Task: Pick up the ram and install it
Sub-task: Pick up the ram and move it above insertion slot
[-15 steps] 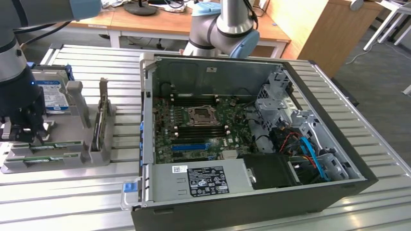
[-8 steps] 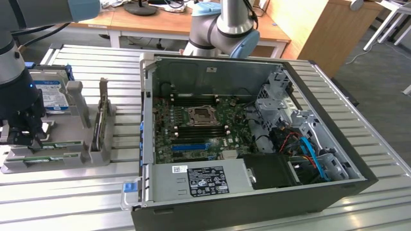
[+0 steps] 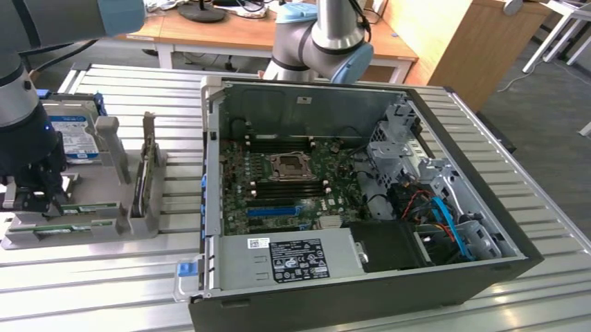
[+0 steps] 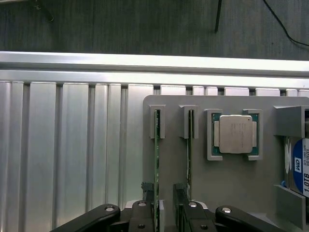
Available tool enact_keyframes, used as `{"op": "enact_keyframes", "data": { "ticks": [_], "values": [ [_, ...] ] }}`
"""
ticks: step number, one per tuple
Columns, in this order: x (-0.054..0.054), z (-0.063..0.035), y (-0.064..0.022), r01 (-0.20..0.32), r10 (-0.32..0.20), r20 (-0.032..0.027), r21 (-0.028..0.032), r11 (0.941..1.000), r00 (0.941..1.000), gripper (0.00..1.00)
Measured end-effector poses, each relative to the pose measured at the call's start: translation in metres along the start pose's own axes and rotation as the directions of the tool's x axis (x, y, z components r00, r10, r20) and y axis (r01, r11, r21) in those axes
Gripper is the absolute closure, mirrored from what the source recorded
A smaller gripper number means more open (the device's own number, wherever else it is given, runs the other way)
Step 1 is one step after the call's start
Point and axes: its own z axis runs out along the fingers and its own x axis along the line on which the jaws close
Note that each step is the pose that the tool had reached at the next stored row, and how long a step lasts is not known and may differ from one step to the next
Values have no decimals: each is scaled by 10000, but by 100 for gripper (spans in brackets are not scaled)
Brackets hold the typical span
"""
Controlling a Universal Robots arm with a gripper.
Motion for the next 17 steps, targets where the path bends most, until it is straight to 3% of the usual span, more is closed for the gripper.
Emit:
{"op": "enact_keyframes", "data": {
  "ticks": [8,17],
  "values": [
    [2,111,-4,1,-1,-1,1,10000,10000,70],
    [3,169,-6,0,0,-1,0,10000,10000,70]
  ]
}}
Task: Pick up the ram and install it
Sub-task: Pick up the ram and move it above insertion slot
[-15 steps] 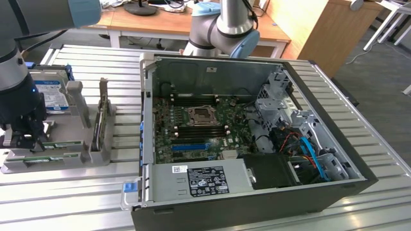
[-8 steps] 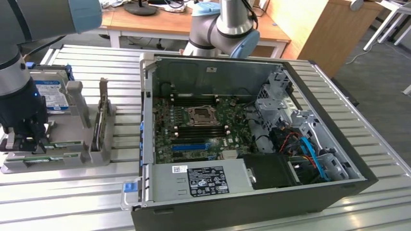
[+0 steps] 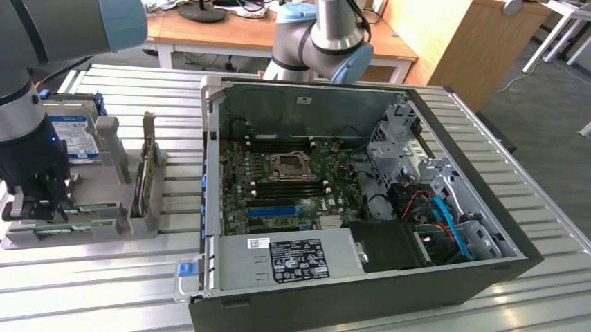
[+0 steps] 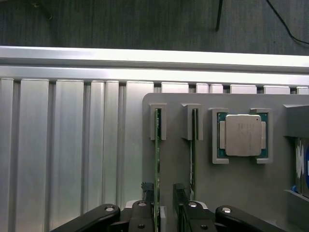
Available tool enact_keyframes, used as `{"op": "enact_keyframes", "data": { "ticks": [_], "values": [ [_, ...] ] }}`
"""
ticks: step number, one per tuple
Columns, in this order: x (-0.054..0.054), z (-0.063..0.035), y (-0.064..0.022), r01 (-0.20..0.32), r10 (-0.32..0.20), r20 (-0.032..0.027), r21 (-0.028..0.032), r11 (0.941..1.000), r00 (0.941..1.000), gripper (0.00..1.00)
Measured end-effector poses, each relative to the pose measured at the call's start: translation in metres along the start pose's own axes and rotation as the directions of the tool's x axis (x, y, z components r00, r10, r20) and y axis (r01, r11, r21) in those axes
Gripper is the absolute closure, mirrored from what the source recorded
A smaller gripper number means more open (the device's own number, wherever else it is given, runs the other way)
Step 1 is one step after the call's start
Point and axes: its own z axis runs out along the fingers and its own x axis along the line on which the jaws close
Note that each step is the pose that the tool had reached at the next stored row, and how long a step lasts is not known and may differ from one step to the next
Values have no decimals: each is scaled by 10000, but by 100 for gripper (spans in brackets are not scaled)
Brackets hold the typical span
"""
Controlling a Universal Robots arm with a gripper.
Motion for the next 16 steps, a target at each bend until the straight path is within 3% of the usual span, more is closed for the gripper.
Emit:
{"op": "enact_keyframes", "data": {
  "ticks": [12,16],
  "values": [
    [30,25,0,-1,1,1,2,10000,10000,70],
    [31,78,-2,0,0,1,9,10000,10000,70]
  ]
}}
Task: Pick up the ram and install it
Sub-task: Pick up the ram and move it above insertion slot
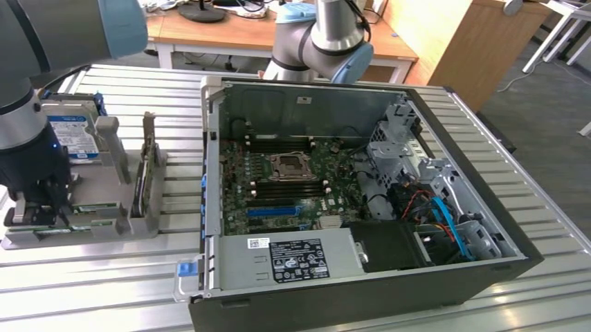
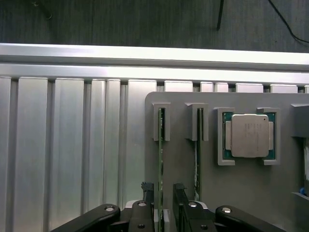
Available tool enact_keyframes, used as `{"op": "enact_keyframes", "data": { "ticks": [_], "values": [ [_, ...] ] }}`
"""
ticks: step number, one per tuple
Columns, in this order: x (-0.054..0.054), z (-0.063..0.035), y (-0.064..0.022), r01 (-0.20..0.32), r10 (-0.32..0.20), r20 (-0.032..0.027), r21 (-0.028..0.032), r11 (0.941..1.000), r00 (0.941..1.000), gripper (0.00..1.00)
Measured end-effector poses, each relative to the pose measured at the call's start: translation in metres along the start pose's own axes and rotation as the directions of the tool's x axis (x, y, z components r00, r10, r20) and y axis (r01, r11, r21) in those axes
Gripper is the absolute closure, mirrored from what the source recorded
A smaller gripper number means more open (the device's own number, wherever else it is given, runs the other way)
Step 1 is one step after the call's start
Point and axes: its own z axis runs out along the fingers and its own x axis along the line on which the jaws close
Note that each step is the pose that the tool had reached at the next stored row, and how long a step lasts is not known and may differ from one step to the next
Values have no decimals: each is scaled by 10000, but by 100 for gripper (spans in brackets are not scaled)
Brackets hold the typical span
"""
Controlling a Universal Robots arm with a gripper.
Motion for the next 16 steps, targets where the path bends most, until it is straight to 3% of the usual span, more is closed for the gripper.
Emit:
{"op": "enact_keyframes", "data": {
  "ticks": [9,16],
  "values": [
    [2,109,-4,1,-1,-1,0,10000,10000,70],
    [3,112,-15,1,-1,0,1,10000,10000,70]
  ]
}}
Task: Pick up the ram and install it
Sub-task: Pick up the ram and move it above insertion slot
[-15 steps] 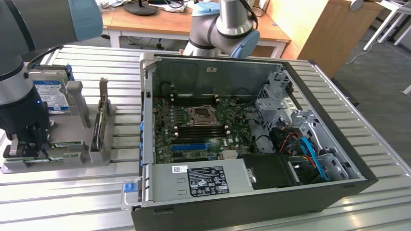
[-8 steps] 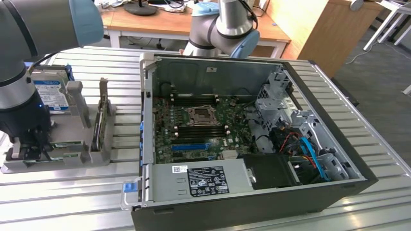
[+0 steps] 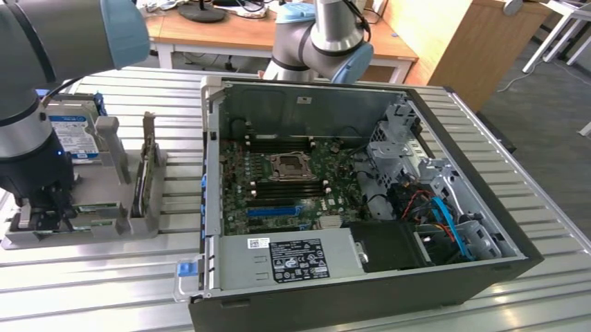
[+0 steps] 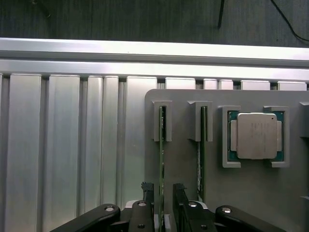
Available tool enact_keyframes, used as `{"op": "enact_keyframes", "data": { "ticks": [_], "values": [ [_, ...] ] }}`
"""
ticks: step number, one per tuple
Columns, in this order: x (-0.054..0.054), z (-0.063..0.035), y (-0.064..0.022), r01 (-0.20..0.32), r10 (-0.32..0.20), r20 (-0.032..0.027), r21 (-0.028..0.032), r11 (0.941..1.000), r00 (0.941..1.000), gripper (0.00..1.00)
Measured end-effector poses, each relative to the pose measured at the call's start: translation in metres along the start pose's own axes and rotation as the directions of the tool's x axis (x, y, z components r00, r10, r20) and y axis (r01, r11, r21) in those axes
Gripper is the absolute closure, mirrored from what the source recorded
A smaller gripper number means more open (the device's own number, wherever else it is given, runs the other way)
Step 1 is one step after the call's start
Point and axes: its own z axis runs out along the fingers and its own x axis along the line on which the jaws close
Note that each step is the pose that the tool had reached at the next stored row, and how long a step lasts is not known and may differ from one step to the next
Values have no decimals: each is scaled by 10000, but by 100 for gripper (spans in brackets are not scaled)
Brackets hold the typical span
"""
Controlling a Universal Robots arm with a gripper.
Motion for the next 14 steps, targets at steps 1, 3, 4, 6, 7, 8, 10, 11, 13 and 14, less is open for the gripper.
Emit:
{"op": "enact_keyframes", "data": {
  "ticks": [1,3,4,6,7,8,10,11,13,14],
  "values": [
    [1,0,-7,0,0,-1,-1,10000,10000,70],
    [2,-1,-23,-1,1,-1,-1,10000,10000,70],
    [4,-1,-34,-1,1,-1,-1,10000,10000,70],
    [8,-2,-57,-1,1,-1,-2,10000,10000,70],
    [11,-2,-68,-1,1,-1,-1,10000,10000,70],
    [14,-3,-80,-2,2,-1,-1,10000,10000,70],
    [20,-3,-105,0,0,0,-1,10000,10000,70],
    [23,-3,-117,0,0,-1,-1,10000,10000,70],
    [26,-4,-137,0,0,-1,-1,10000,10000,70],
    [27,-4,-145,0,0,-1,-1,10000,10000,70]
  ]
}}
